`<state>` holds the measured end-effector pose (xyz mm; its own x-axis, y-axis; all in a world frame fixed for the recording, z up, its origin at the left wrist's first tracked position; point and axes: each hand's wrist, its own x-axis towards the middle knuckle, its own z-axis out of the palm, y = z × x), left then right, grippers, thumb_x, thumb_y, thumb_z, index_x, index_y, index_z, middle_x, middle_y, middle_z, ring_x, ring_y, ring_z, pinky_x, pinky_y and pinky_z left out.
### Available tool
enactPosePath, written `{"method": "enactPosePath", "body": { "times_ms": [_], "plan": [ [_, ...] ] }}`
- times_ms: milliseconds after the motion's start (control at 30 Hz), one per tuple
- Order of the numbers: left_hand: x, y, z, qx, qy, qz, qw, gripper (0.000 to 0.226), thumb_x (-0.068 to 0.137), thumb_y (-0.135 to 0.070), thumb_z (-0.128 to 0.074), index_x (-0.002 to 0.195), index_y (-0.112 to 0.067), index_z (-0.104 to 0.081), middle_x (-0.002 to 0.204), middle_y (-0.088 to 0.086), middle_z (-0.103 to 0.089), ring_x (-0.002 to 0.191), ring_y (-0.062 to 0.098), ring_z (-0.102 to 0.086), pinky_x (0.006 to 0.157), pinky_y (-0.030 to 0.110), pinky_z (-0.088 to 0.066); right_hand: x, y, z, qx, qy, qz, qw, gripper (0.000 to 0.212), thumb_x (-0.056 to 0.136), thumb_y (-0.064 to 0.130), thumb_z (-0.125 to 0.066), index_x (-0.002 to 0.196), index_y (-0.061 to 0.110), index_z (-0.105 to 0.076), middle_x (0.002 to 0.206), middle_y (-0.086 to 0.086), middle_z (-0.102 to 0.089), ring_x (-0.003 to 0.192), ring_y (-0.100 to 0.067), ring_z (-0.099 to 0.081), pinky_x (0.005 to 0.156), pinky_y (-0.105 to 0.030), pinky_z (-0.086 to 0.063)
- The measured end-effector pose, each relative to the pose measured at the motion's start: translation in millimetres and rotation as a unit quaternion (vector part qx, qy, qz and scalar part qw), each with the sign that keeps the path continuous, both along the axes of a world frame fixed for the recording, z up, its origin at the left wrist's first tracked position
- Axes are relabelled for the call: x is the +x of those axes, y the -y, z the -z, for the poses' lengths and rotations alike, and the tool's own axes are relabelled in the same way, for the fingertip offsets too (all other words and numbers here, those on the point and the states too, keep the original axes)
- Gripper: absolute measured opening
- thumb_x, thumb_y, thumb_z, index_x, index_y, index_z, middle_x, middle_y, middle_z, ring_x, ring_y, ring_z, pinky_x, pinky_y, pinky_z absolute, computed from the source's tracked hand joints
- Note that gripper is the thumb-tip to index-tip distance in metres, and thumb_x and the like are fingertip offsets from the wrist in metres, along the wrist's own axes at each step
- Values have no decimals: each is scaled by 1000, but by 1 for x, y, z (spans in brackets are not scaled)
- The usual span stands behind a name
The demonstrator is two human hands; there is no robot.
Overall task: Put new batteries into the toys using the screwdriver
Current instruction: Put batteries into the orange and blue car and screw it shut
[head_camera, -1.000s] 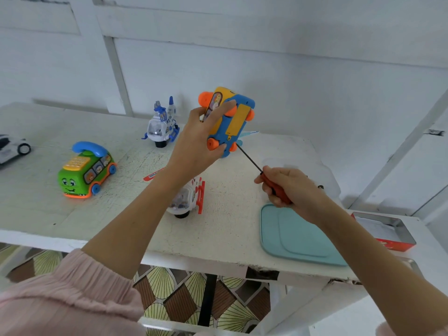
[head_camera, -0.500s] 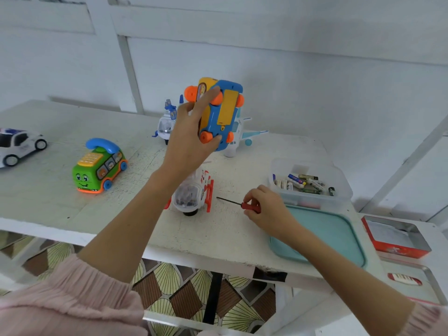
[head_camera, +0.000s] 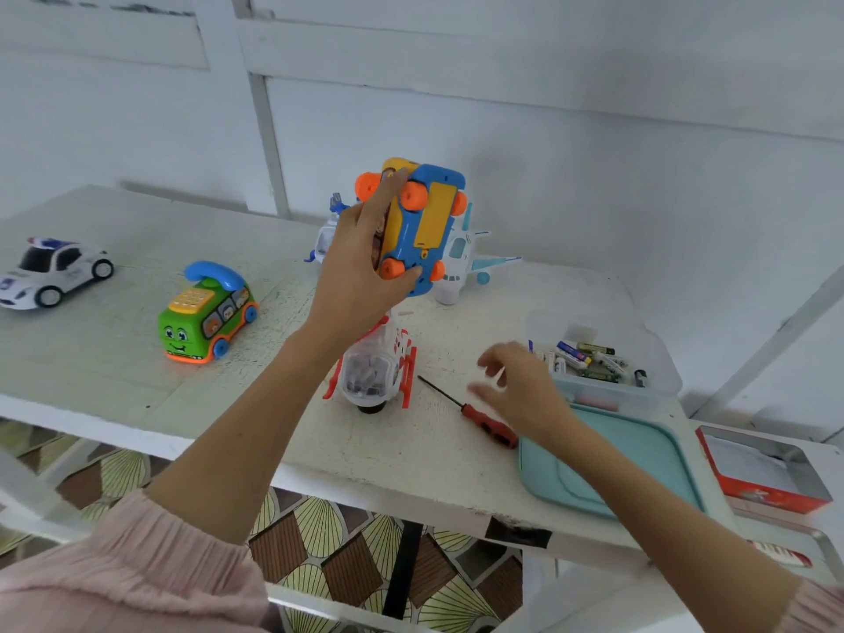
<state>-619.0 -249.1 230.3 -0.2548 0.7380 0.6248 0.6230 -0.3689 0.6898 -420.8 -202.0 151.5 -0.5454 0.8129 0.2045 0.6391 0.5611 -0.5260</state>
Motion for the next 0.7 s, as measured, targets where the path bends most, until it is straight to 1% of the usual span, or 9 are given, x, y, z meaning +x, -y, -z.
{"method": "enactPosePath", "body": {
  "times_ms": [100, 200, 300, 367, 433, 500, 600, 633, 700],
  "plan": [
    [4, 5, -9, 17, 52, 42, 998, 74, 79, 4, -71, 133, -25, -30, 110, -19, -46, 96, -16, -56, 70, 6, -48, -13, -8, -49, 50, -157, 40, 986, 16, 87, 16, -61, 101, 10, -56, 97, -4, -56, 73, -4, -49, 65, -6, -39],
    [-6, 3, -17, 3, 47, 18, 999, 84, 75, -6, -78, 133, -32, -23, 112, -26, -43, 92, -26, -50, 71, 4, -44, -37, -14, -104, 47, -264, 22, 963, 26, 90, 25, -58, 111, 13, -50, 110, -3, -54, 80, -1, -51, 65, -3, -40],
    [-26, 2, -25, -27, 19, -27, 999, 95, 67, -23, -85, 135, -40, -20, 112, -28, -45, 87, -20, -54, 76, 20, -51, -71, -19, -147, -18, -290, -20, 957, 53, 89, 39, -56, 131, 13, -37, 125, -2, -44, 99, -10, -53, 76, -8, -44],
    [-39, 4, -30, -25, -11, -53, 998, 98, 66, -23, -85, 140, -32, -22, 115, -24, -43, 91, -8, -56, 80, 30, -52, -99, -25, -163, -73, -256, -37, 963, 64, 86, 47, -56, 136, 14, -32, 127, -2, -44, 110, -16, -52, 91, -26, -47],
    [-57, 6, -33, -21, -35, -79, 996, 97, 67, -23, -85, 141, -30, -23, 117, -23, -41, 99, 1, -54, 84, 33, -52, -129, -31, -170, -106, -226, -49, 967, 64, 83, 48, -61, 131, 13, -38, 119, -2, -53, 106, -17, -57, 91, -37, -50],
    [-83, 7, -32, -22, -27, -92, 995, 98, 65, -26, -85, 140, -35, -22, 123, -22, -42, 109, 6, -56, 88, 36, -52, -159, -38, -174, -136, -229, -55, 962, 56, 80, 42, -67, 122, 11, -45, 112, -6, -60, 96, -19, -63, 83, -38, -54],
    [-131, 6, -28, -15, 4, -85, 996, 100, 64, -27, -84, 144, -26, -24, 138, -6, -40, 123, 6, -46, 99, 21, -43, -204, -48, -175, -196, -258, -84, 942, 48, 81, 34, -68, 117, 7, -51, 106, -12, -65, 86, -20, -67, 76, -38, -57],
    [-146, 7, -28, -9, -5, -88, 996, 97, 65, -28, -82, 144, -19, -27, 138, -2, -39, 122, 7, -44, 98, 12, -38, -219, -51, -175, -213, -268, -96, 935, 46, 82, 33, -66, 116, 6, -52, 105, -12, -65, 85, -21, -67, 75, -38, -57],
    [-176, 11, -27, 10, -36, -101, 994, 83, 70, -32, -77, 139, -15, -35, 131, -5, -42, 119, 8, -44, 95, 7, -35, -251, -57, -175, -244, -292, -112, 918, 42, 86, 32, -63, 115, 5, -52, 103, -11, -66, 82, -19, -67, 73, -35, -57]
  ]
}}
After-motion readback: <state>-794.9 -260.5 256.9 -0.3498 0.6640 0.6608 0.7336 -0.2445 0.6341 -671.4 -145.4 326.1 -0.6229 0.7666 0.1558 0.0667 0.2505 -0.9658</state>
